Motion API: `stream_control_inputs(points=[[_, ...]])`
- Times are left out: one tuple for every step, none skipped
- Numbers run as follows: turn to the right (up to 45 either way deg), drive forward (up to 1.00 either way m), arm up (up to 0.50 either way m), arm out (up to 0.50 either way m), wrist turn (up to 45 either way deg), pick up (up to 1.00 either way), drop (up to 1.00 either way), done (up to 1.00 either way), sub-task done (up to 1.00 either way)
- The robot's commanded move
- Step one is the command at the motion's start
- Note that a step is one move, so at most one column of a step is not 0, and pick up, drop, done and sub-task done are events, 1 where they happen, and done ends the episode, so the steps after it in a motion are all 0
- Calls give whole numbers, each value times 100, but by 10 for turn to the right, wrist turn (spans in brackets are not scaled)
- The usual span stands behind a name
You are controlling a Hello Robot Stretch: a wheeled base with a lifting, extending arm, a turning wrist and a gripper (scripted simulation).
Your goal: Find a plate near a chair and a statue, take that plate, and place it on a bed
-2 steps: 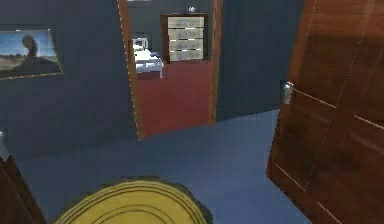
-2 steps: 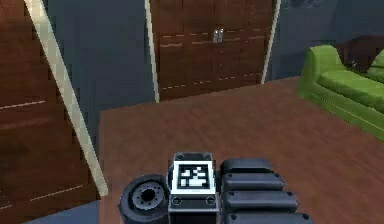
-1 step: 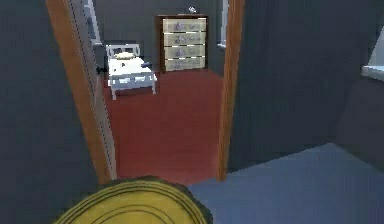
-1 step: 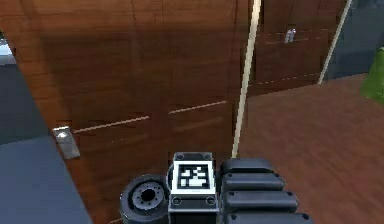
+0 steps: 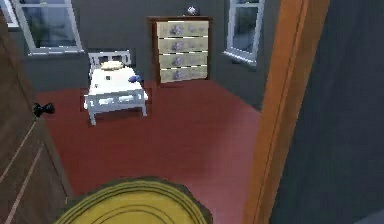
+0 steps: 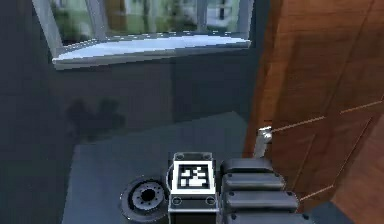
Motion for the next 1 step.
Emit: stream_control_inputs(points=[[-210, 0, 0, 0, 0, 0, 0, 0, 0]])
